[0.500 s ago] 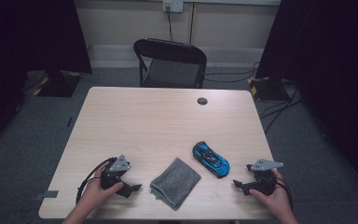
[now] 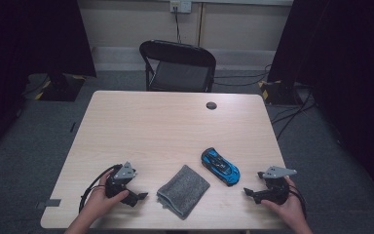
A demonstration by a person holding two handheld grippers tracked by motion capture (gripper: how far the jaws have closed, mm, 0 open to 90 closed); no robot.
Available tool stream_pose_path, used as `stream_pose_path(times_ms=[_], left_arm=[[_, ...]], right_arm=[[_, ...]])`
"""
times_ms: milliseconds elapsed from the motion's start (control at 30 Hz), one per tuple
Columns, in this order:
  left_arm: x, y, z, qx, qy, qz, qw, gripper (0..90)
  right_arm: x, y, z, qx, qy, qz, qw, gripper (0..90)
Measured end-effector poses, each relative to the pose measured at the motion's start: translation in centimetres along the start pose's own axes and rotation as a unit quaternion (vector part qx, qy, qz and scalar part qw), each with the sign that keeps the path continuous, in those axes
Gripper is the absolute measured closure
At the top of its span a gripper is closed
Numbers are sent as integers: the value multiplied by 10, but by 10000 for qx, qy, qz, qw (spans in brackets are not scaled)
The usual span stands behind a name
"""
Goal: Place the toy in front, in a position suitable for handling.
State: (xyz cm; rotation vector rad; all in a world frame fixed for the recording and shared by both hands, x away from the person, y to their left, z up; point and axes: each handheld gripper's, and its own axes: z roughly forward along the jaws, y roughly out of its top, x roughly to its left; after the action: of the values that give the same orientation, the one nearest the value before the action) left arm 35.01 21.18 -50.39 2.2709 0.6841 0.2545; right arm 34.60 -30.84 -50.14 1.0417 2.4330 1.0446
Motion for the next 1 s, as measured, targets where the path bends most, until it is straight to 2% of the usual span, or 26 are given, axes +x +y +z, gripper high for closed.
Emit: stream_pose_path(times_ms=[67,133,200,300,467,500,733,1000], left_arm=[[0,0,0,3,-1,8,10000,0],[0,0,0,1,0,-1,10000,0],[0,0,0,2,-1,7,10000,0],[0,0,0,-3,-2,4,10000,0],[0,0,0,-4,0,-7,10000,0],[0,0,0,-3,0,-6,10000,0],[0,0,0,-4,0,-3,10000,0],[0,0,0,-2,2,-2,10000,0]], right_arm=[[-3,-1,-2,-59,32,23,10000,149],[-6,-2,-3,-96,29,181,9998,151],[-7,-2,-3,-85,-31,167,9998,151],[-7,1,-2,-32,11,192,9998,147],[-2,9,-2,-8,75,81,9999,146],[1,14,-2,-46,108,7,9999,146],[8,32,-2,-97,250,-129,9996,145],[11,46,4,-96,345,-174,9992,144]])
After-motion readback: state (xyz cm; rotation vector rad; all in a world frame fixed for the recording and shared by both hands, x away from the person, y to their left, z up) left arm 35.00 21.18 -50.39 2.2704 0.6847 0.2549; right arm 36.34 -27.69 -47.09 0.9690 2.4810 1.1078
